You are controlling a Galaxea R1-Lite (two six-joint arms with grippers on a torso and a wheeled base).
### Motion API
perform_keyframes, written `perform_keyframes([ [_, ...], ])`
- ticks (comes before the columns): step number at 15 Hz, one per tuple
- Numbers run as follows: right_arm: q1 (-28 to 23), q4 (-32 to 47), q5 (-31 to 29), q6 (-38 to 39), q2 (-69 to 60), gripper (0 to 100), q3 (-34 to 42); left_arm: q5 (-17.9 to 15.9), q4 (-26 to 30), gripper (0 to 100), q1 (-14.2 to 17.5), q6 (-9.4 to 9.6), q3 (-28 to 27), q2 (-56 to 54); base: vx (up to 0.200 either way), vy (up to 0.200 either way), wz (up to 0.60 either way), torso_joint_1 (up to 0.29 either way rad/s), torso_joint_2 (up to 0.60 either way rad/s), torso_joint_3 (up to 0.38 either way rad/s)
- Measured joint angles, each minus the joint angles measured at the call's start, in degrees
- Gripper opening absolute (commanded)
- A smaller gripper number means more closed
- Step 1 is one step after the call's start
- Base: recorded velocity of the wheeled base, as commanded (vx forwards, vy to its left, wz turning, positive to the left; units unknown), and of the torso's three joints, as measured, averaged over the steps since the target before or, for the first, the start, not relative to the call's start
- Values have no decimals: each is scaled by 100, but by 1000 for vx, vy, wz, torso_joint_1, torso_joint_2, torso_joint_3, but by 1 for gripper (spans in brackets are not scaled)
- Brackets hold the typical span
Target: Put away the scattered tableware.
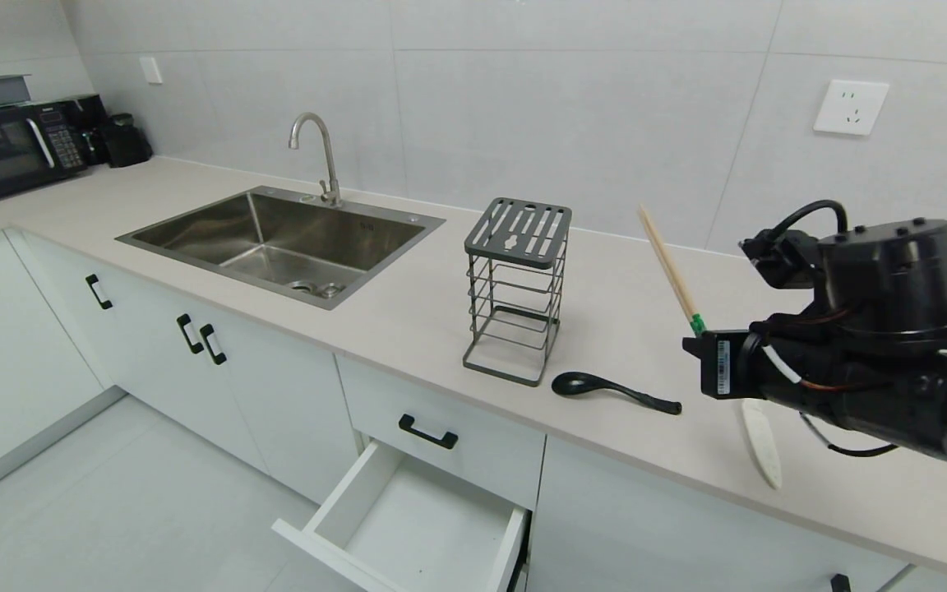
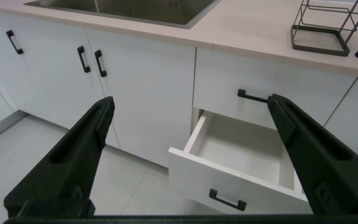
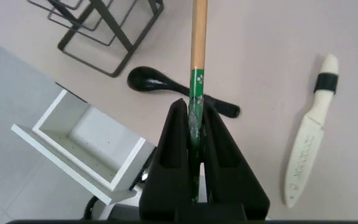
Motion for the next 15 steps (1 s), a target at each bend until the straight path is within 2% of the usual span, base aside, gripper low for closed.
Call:
perform_keyframes([
  [2, -9, -734, 332, -603, -216, 0, 230, -1, 2, 100, 0, 0, 0, 0, 0, 0, 0, 0, 0, 0],
  [5, -90, -1265, 1024, -1952, -367, 0, 586, 0, 0, 100, 0, 0, 0, 0, 0, 0, 0, 0, 0, 0],
  [7, -121, -1331, 1376, -2515, -430, 0, 697, 0, 0, 100, 0, 0, 0, 0, 0, 0, 0, 0, 0, 0],
  [9, -102, -1356, 2041, -3095, -469, 0, 790, -1, 0, 100, 0, 0, 0, 0, 0, 0, 0, 0, 0, 0],
  [15, 375, -1331, 2667, -3312, -478, 0, 1198, -1, 2, 100, 0, -2, 0, 0, 0, 0, 0, 0, 0, 0],
])
